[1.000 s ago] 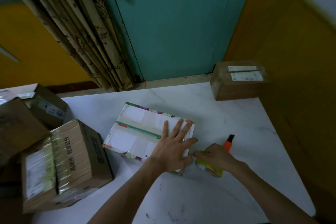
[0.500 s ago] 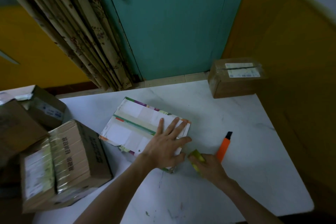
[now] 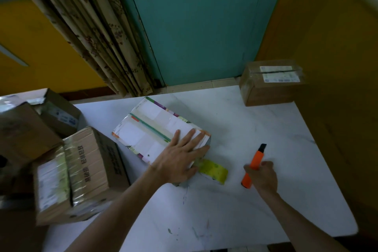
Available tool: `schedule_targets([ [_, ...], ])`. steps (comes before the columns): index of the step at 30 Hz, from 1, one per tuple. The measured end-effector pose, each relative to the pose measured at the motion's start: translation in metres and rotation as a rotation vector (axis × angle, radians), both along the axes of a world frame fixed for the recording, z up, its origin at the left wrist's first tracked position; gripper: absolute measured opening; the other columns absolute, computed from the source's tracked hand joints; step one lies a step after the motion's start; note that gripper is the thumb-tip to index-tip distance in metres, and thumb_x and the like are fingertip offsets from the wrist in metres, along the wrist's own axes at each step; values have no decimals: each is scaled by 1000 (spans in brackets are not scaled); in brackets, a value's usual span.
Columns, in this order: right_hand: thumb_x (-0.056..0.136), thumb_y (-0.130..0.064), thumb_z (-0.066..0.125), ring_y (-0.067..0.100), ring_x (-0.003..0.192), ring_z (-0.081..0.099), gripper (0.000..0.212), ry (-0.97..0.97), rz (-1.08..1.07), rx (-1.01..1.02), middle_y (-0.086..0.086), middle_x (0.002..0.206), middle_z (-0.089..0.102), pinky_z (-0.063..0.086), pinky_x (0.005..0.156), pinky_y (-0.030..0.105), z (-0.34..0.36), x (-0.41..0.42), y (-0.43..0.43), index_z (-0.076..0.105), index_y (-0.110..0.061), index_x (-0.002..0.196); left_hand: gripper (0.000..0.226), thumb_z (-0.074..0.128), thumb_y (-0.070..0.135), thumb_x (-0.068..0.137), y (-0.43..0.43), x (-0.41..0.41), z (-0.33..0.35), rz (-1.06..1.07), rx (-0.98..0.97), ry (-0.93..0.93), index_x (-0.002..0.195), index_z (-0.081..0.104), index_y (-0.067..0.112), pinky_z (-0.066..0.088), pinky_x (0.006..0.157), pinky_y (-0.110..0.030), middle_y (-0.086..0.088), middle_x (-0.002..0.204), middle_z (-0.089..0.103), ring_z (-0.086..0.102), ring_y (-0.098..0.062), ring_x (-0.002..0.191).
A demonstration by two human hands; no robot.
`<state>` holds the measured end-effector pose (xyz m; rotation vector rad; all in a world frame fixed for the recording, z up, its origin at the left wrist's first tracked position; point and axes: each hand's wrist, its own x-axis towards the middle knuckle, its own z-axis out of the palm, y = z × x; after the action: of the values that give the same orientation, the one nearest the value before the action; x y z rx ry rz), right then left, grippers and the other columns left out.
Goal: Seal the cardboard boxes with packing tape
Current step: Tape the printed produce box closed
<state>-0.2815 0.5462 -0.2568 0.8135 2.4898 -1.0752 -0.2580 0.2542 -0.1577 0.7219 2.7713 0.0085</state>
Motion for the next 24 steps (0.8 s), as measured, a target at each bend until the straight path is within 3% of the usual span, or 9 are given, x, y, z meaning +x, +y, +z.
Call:
schedule_targets([
  [2,81,-21,76,28,78,53,39,-39,25,23,15,94,59,41,68,34,-6,0,0,42,-9,98,63,43,48,99,6,16,0,97,102,163,158,26,29,3,124,-57,-5,169,13,1,-30,156],
  [4,81,-17,74,29,75,54,36,-40,62,56,16,92,60,39,65,33,-9,0,-2,44,-8,99,44,54,38,99,25,47,-4,181,418,433,137,59,18,32,121,-46,-8,151,51,41,-29,145],
  [6,84,-18,70,30,73,57,28,-32,86,57,14,88,61,39,60,32,-10,-1,-3,52,-3,100,16,66,25,94,61,86,-13,340,751,568,101,76,15,54,92,-30,0,111,73,68,-20,105],
  [8,87,-20,66,33,75,63,21,-18,89,23,14,82,63,48,65,36,-8,2,-2,60,-1,95,6,68,32,91,103,114,-10,772,940,344,87,72,29,54,72,-24,15,90,71,66,-8,83],
  [10,87,-15,65,33,74,63,14,-7,108,-38,13,79,63,51,68,38,2,7,0,60,-3,94,13,70,46,90,129,111,-8,1347,1116,-121,91,64,35,52,76,-23,19,94,68,64,-5,88],
  [13,84,-4,62,24,66,57,16,-13,206,-99,10,80,59,43,56,32,27,18,2,53,-10,97,27,65,54,93,133,86,-13,1815,1423,-608,95,60,28,50,88,-34,6,102,63,59,-16,100],
  [16,83,-1,59,22,61,53,20,9,407,-117,9,76,58,41,58,32,51,19,6,55,-17,93,43,66,57,91,131,68,-18,1920,1563,-701,113,58,21,46,88,-36,-1,120,59,54,-25,118],
  [19,93,-23,61,14,55,52,10,22,661,-142,1,68,58,40,57,29,76,18,10,58,-32,96,51,70,55,89,130,63,-30,1949,1555,-681,122,63,16,49,86,-36,-4,126,61,56,-26,118],
  [24,97,-56,44,8,65,57,26,165,1083,66,-8,73,61,42,58,24,102,10,10,61,-38,106,24,74,36,92,128,69,-42,1846,1527,-625,76,71,18,53,92,-39,-4,93,72,65,-28,106],
])
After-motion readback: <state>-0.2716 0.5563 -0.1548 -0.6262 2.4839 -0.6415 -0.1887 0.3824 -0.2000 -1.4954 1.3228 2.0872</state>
